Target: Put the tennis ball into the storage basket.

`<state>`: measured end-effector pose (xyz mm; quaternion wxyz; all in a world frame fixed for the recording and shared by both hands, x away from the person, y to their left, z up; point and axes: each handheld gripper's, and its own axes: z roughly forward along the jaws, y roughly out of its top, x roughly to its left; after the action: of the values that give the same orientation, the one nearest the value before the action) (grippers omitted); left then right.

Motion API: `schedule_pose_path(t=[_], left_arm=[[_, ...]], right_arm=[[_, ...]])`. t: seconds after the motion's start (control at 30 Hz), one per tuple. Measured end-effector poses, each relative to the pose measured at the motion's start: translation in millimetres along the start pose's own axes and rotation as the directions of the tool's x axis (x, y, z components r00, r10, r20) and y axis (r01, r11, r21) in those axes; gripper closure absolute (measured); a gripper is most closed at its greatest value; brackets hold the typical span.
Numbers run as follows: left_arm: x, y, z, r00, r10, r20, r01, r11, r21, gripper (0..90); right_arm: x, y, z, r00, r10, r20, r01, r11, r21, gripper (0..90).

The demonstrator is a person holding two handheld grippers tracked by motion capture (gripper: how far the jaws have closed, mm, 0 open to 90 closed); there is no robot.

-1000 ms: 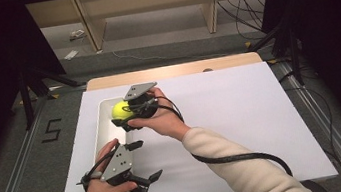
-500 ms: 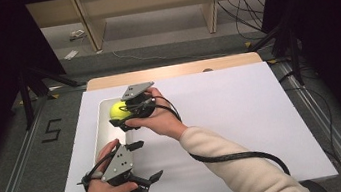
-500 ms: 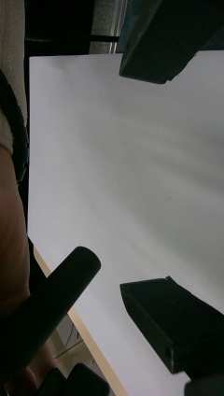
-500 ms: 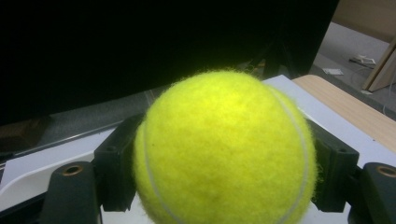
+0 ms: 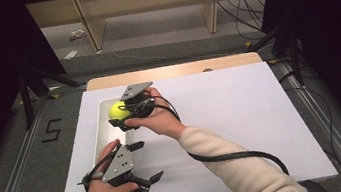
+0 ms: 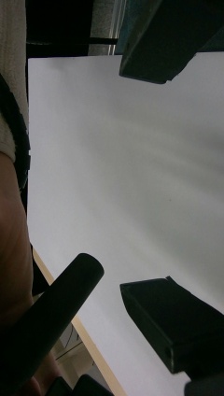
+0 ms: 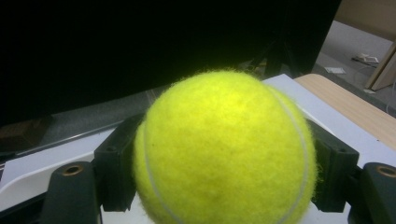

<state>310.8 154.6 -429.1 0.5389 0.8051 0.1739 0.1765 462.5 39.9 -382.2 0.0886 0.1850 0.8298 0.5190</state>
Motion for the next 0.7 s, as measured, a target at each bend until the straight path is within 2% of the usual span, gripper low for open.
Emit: schedule_pose_path(t=[0.7], left_arm=[[-0.7, 0.2, 0.2, 1.0000, 0.004, 0.003, -0.004, 1.0000, 0.001, 0.0]], right_arm=[[4.5, 3.3, 8.5, 0.9998, -0.009, -0.015, 0.009, 1.000, 0.006, 26.3]])
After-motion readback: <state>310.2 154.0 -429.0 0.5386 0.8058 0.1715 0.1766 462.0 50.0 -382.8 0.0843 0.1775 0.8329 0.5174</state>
